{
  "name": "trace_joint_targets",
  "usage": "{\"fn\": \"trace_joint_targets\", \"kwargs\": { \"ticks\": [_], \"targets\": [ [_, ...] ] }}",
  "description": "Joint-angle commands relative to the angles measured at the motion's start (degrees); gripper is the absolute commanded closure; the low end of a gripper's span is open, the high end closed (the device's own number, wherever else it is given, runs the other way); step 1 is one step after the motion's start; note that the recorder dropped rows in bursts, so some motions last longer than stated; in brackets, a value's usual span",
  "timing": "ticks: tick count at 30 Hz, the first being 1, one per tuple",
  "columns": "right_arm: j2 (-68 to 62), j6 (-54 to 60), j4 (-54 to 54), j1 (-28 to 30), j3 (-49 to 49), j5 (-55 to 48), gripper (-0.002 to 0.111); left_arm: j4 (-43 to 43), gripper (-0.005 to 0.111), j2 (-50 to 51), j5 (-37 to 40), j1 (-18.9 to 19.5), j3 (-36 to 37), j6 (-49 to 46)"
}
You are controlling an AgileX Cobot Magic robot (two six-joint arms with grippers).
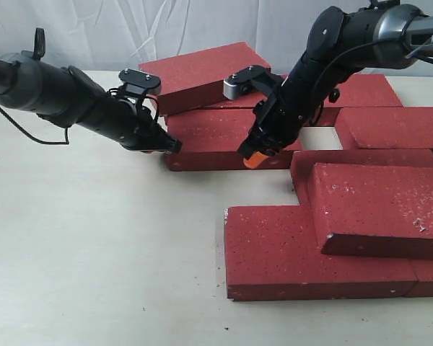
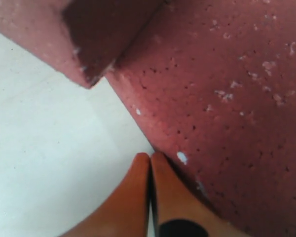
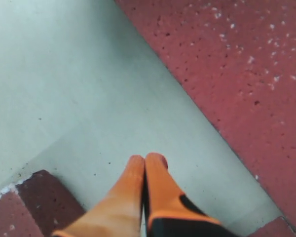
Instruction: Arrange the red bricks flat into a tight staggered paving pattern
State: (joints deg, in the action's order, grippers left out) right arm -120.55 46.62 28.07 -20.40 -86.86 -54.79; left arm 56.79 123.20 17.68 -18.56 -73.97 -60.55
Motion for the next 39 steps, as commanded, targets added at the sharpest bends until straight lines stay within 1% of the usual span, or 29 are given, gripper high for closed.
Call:
{"fn": "trace_joint_targets", "kwargs": {
  "ticks": [1, 4, 7, 9, 12, 14, 18, 23, 28, 35, 39],
  "targets": [
    [0.3, 0.5, 1.0, 0.3, -0.2, -0.1, 0.108, 0.2, 0.107, 0.2, -1.2, -0.5, -0.4, -0.1],
    [0.3, 0.5, 1.8, 0.3, -0.2, -0.1, 0.108, 0.0, 0.107, 0.2, -1.2, -0.5, -0.4, -0.1],
    [0.2, 1.3, 2.3, 0.3, -0.2, 0.6, 0.108, -3.4, 0.107, -0.2, -1.5, -0.4, -0.4, 0.0],
    [-0.4, 1.6, 1.3, 0.3, -0.2, 1.4, 0.108, -3.9, 0.107, -0.6, -1.2, 0.1, -0.4, 0.5],
    [-1.4, 1.6, 1.1, 0.3, -0.2, 3.1, 0.108, -4.4, 0.107, -1.5, 0.6, 1.2, -0.4, 0.5],
    [-2.0, 1.9, 3.3, 0.1, -0.2, 3.1, 0.108, -4.4, 0.107, -1.9, 2.1, 2.1, -0.4, 0.5],
    [-2.7, 5.3, 3.1, -1.0, -0.2, 4.2, 0.108, -4.0, 0.107, -2.2, 4.7, 3.2, -0.4, 0.5],
    [-3.0, 5.4, 2.9, -1.4, -0.2, 9.1, 0.108, -3.1, 0.107, -2.2, 6.1, 2.8, -0.4, 0.5],
    [-3.0, 3.7, -1.4, -1.4, -0.2, 10.7, 0.108, -1.9, 0.107, -2.2, 7.2, 2.0, -0.4, 0.4],
    [-3.0, 2.2, -1.7, -1.4, -0.2, 14.4, 0.108, -1.9, 0.107, -2.2, 6.4, 0.7, -0.4, 0.2],
    [-3.0, 1.5, -2.3, -1.4, -0.2, 12.0, 0.108, -1.1, 0.107, -2.2, 5.8, 0.7, -0.4, 0.1]
  ]
}}
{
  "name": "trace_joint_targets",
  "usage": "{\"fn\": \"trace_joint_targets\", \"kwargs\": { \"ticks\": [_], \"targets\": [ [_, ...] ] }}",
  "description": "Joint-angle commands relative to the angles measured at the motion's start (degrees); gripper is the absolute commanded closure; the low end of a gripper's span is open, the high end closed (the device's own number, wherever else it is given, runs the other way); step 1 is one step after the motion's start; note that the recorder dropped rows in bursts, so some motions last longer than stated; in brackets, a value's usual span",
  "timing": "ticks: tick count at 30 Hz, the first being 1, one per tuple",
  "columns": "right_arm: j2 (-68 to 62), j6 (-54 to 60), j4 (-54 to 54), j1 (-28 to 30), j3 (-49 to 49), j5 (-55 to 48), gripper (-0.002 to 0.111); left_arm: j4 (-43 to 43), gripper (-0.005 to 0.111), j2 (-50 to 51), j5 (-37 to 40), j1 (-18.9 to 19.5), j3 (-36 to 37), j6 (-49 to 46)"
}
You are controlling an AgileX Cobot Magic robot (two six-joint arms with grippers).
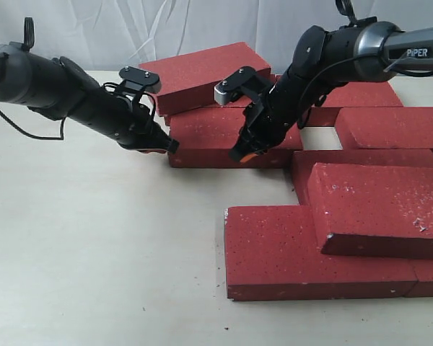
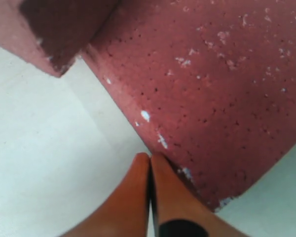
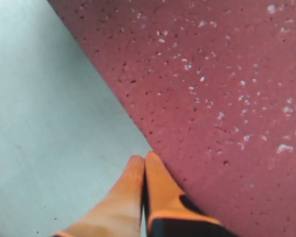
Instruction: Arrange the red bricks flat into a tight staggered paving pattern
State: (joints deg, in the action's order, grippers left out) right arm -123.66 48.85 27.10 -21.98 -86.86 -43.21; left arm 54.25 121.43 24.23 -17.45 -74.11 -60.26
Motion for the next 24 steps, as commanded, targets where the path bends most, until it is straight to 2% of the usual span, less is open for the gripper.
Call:
{"fn": "trace_joint_targets", "kwargs": {
  "ticks": [1, 16, 24],
  "targets": [
    [0.2, -0.7, -1.3, 0.2, -0.2, -0.4, 0.108, 1.4, 0.107, -0.4, -0.7, -0.5, -0.2, -0.2],
    [6.9, -2.2, -3.6, 1.6, -0.2, -12.1, 0.108, 4.8, 0.107, 0.2, -0.7, -0.6, -0.2, -0.3],
    [6.9, -2.7, -3.4, 2.6, -0.2, -11.8, 0.108, 5.7, 0.107, 1.4, -6.3, -3.2, -0.2, -0.4]
  ]
}}
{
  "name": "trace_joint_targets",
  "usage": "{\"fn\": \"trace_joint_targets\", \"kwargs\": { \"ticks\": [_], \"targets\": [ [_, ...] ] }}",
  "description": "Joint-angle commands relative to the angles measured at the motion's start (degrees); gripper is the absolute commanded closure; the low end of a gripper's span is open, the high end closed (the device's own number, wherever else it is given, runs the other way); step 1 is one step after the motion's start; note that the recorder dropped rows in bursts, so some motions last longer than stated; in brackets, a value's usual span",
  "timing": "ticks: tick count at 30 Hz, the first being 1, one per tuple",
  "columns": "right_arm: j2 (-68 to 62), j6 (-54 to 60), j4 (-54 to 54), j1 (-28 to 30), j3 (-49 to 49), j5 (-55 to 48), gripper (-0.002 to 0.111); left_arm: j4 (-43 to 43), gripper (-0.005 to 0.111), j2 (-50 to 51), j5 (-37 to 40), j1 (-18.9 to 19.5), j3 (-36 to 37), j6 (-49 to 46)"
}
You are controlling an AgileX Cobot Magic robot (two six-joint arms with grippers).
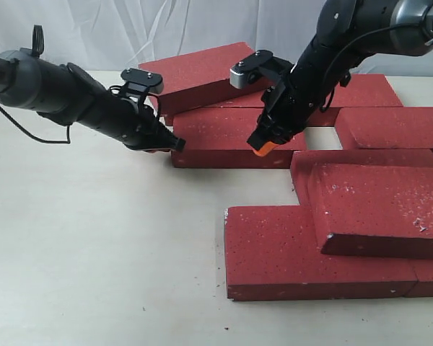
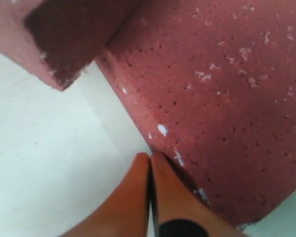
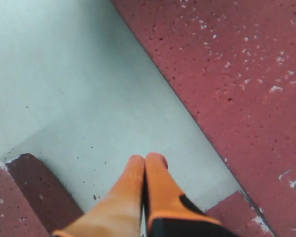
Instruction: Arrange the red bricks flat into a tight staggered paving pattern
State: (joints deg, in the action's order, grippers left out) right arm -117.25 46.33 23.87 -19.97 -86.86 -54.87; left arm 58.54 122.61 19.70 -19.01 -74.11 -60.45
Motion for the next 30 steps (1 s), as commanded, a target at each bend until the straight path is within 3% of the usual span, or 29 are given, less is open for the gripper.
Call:
{"fn": "trace_joint_targets", "kwargs": {
  "ticks": [1, 20, 30],
  "targets": [
    [0.5, -0.1, -0.2, 0.6, -0.2, -0.2, 0.108, 1.4, 0.107, 0.2, -1.9, -2.0, -0.2, -0.2],
    [0.5, -0.1, -0.3, 0.6, -0.2, -0.1, 0.108, 2.1, 0.107, 2.1, -4.6, -4.2, -2.3, -0.2],
    [0.5, -0.1, -1.7, 0.6, -0.2, -0.1, 0.108, 2.1, 0.107, 2.2, -6.0, -7.6, -3.4, -0.2]
  ]
}}
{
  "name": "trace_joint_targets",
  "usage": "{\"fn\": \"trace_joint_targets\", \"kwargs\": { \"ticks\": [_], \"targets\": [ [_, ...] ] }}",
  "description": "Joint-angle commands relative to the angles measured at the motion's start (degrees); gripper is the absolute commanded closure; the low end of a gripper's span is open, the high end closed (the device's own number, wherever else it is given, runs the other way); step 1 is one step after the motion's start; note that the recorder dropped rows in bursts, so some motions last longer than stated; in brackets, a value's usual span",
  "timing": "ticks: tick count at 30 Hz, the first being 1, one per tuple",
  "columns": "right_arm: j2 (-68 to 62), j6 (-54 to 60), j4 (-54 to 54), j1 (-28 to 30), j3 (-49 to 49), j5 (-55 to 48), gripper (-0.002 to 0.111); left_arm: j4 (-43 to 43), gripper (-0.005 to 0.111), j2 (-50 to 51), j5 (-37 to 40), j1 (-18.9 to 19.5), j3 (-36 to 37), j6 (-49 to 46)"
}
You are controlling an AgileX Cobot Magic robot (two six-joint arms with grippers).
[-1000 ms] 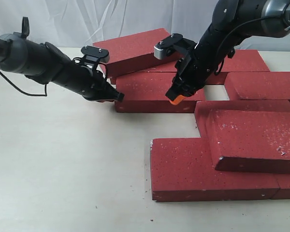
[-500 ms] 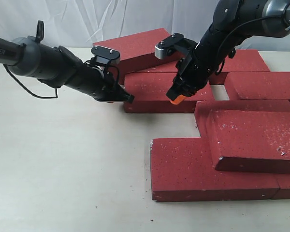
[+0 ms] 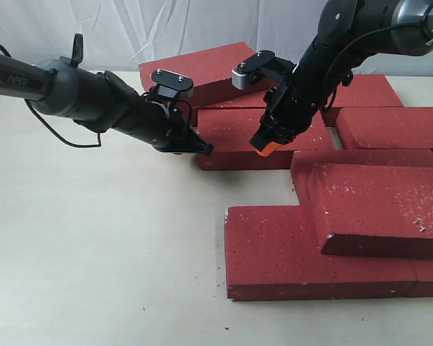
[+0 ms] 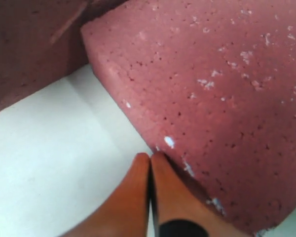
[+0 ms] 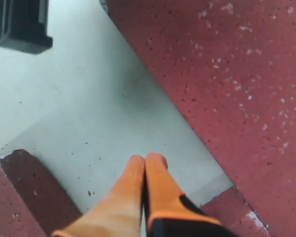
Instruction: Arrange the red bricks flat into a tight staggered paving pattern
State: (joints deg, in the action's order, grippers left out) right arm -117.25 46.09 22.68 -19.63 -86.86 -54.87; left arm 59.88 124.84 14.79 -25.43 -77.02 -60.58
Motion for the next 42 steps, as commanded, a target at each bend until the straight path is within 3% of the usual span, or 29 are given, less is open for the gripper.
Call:
{"fn": "trace_joint_targets", "kwargs": {
  "ticks": [1, 14, 26, 37, 42],
  "targets": [
    [0.5, 0.1, -0.6, 0.2, -0.2, -0.1, 0.108, 0.8, 0.107, 0.0, -1.1, -1.4, -0.7, 0.1],
    [0.5, -0.1, -0.8, 0.2, -0.2, -0.2, 0.108, 2.2, 0.107, 0.0, -1.8, -2.1, -1.3, 0.1],
    [2.3, -14.3, -15.3, 0.9, -0.2, 3.4, 0.108, 3.6, 0.107, 0.0, -2.2, -3.9, -1.3, 0.1],
    [3.9, -16.7, -14.0, 10.3, 3.0, 6.6, 0.108, 4.6, 0.107, 0.1, -4.0, -4.5, -1.6, -0.1],
    [6.1, -16.7, -10.6, 13.1, 4.5, 8.5, 0.108, 5.2, 0.107, 1.4, -0.8, -4.5, -3.6, -0.1]
  ]
}}
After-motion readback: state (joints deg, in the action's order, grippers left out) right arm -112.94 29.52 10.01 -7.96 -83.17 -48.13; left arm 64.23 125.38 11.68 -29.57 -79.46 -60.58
